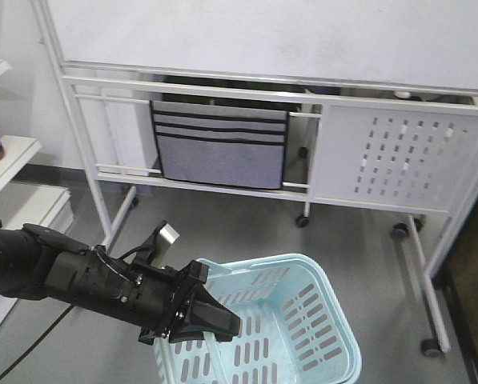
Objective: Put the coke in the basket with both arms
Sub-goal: 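Drive the base across the room carrying the basket, then drive toward the shelf with red Coca-Cola cans, basket held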
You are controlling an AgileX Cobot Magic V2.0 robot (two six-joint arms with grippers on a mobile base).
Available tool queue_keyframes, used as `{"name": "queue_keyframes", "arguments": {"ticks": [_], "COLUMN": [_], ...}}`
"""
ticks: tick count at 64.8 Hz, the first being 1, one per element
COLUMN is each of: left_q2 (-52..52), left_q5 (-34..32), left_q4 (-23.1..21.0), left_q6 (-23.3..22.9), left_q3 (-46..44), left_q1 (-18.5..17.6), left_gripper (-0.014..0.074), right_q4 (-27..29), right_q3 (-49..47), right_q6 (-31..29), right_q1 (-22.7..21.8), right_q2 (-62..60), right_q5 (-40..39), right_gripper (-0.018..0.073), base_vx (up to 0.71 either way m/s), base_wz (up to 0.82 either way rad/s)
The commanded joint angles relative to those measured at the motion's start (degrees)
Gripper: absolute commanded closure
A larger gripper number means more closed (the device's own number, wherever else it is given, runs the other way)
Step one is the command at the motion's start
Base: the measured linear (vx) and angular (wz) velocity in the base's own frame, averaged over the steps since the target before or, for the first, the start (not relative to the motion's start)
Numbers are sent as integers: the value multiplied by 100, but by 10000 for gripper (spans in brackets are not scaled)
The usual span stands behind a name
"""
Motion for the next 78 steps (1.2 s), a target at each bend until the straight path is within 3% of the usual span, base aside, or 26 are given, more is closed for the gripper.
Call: {"name": "queue_keyframes", "arguments": {"ticks": [1,78], "left_q2": [-292,-292], "left_q5": [444,444], "left_q4": [-369,-369], "left_q6": [67,67], "left_q3": [-89,-89], "left_q1": [-18,-18], "left_gripper": [602,602], "right_q4": [-30,-30], "right_q3": [41,41], "right_q6": [-18,-18], "right_q1": [3,3], "right_q2": [-74,-74], "right_q5": [-413,-413], "right_gripper": [569,569], "base_vx": [19,16], "base_wz": [31,55]}}
